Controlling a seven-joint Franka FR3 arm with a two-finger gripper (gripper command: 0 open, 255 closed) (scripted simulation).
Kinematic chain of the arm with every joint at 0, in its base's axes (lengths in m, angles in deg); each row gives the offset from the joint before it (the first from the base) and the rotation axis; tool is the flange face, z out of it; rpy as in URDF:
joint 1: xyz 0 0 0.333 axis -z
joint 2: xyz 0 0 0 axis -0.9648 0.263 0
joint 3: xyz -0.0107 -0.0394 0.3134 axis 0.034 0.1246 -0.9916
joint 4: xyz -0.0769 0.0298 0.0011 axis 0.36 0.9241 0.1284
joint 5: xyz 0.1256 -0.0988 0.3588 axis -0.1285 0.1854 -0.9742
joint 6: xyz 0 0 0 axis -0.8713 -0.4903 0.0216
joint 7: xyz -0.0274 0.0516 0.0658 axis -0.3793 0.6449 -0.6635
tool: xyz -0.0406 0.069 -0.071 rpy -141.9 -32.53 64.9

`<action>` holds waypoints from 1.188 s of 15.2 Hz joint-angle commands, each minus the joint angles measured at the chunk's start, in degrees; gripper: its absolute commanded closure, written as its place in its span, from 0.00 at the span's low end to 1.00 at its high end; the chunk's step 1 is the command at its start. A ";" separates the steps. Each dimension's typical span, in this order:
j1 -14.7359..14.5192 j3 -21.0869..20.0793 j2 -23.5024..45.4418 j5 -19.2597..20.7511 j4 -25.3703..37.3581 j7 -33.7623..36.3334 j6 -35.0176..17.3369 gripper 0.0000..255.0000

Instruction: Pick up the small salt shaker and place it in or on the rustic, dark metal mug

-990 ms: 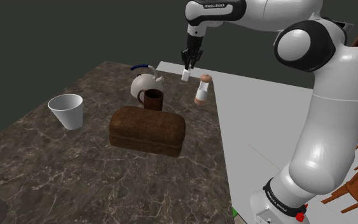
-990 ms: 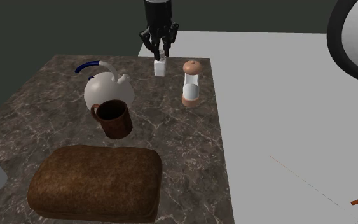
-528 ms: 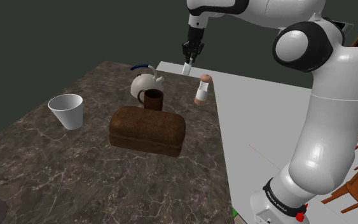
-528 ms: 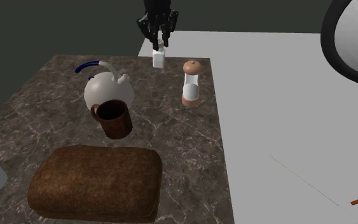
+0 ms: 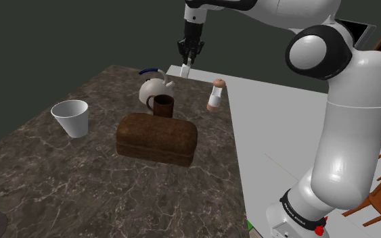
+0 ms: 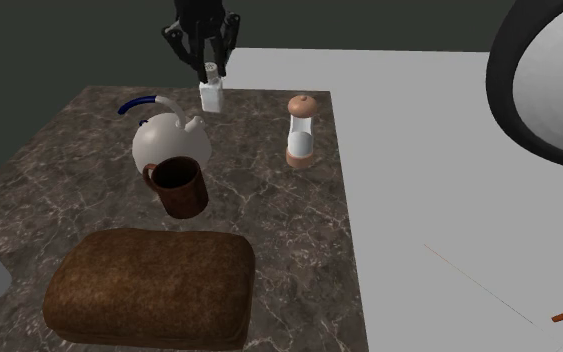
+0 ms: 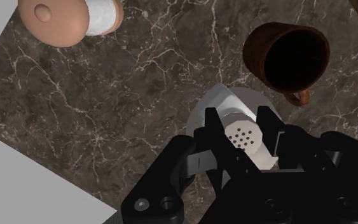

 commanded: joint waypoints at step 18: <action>-9.57 -2.89 7.12 1.42 8.81 12.16 1.67 1.00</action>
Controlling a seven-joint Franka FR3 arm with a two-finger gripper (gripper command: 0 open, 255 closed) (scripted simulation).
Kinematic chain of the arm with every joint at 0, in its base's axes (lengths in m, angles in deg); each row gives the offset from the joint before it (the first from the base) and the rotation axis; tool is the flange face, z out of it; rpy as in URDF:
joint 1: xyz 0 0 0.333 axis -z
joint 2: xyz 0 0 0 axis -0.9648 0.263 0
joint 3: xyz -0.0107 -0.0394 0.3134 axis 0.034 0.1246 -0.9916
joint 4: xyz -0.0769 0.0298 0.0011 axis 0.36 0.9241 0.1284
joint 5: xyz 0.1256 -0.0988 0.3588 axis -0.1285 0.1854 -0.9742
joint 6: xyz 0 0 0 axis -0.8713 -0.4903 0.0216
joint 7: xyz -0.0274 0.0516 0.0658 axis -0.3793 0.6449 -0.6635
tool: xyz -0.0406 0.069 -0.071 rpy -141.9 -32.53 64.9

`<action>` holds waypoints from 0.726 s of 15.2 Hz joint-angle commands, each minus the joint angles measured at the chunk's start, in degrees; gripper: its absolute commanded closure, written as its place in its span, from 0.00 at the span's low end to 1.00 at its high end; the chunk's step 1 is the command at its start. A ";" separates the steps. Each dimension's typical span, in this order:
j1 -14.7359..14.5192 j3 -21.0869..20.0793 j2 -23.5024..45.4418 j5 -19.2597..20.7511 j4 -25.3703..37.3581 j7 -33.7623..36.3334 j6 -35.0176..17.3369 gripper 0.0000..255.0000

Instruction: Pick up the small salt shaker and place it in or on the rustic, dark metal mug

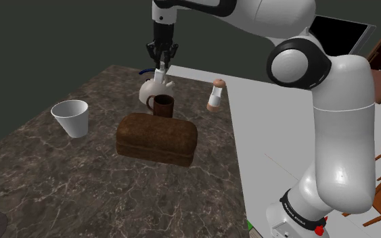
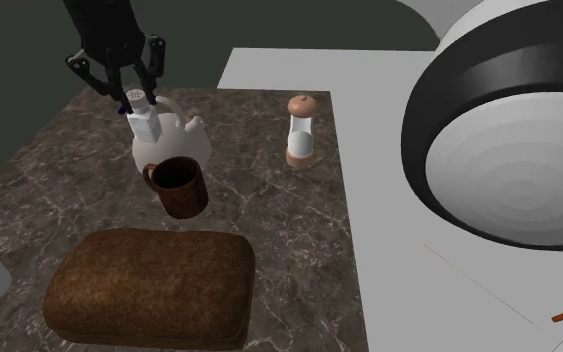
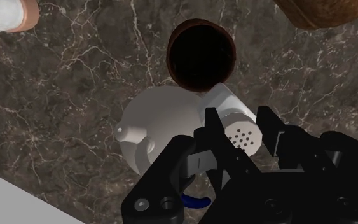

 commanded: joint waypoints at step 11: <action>0.16 -0.03 -3.06 -0.07 -14.47 0.11 -11.43 1.00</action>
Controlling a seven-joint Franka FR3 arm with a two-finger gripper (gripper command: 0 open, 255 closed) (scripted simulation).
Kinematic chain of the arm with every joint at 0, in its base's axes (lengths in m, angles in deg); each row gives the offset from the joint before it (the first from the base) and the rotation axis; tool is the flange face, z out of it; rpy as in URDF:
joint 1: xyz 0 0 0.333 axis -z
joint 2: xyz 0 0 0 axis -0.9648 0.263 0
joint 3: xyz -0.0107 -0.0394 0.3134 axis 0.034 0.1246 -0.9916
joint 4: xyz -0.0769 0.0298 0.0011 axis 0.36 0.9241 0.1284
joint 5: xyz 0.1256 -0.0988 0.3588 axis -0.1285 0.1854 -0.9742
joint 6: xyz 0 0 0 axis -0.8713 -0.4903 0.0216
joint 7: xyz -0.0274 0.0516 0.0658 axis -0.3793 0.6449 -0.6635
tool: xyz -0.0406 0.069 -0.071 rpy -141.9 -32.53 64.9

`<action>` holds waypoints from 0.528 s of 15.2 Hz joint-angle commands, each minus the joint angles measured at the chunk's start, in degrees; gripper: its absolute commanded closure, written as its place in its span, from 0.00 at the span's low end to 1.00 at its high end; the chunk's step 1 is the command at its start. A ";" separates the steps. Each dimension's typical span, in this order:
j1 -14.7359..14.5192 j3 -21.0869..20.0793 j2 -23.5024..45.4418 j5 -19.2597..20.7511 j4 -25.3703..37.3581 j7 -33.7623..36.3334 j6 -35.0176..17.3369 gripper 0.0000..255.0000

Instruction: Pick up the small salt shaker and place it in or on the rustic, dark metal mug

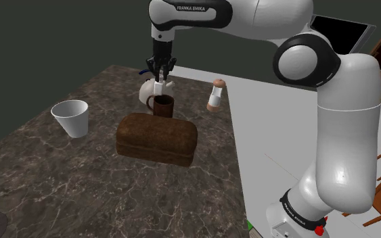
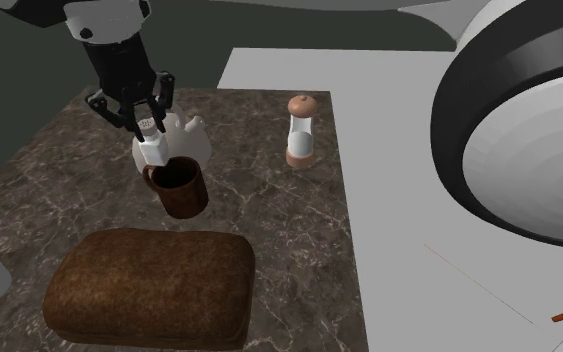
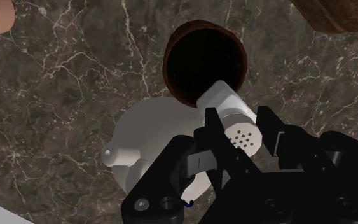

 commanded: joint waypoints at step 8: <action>0.10 0.02 -0.50 -0.02 -3.66 -0.06 -3.19 1.00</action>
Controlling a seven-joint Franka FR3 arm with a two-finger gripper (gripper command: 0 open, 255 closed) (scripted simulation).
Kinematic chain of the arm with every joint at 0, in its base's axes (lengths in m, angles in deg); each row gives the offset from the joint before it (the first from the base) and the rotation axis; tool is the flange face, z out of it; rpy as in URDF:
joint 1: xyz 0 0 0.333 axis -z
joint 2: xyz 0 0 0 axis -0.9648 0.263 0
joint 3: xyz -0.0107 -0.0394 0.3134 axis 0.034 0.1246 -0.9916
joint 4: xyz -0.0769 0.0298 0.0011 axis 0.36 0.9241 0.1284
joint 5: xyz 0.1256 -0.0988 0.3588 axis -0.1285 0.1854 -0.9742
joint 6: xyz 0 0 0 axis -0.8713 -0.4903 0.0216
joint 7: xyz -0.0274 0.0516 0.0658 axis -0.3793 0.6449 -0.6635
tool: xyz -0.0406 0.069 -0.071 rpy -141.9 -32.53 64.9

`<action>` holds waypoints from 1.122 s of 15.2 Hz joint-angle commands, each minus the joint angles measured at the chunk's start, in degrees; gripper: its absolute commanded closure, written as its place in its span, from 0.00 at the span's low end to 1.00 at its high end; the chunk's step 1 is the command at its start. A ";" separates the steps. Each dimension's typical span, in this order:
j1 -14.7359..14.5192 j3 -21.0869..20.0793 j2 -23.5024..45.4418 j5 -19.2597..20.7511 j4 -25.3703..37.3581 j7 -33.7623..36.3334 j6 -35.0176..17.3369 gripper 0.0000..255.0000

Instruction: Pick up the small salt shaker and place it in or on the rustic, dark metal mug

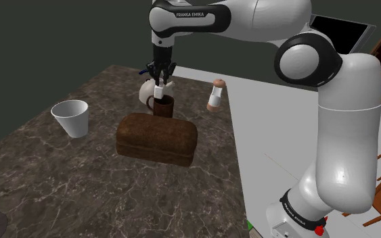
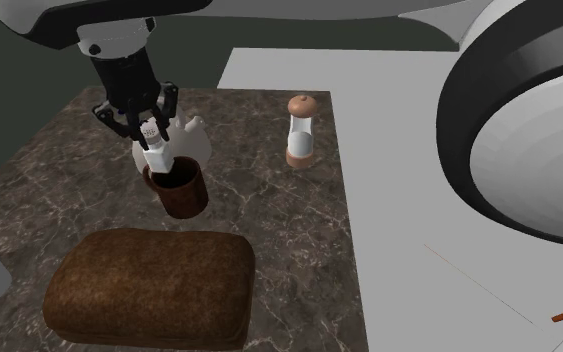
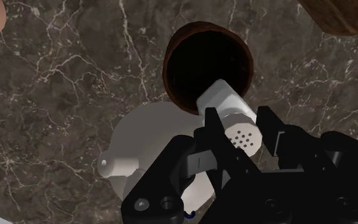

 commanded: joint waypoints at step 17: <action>-0.11 0.00 1.13 0.02 9.11 -0.03 7.97 0.00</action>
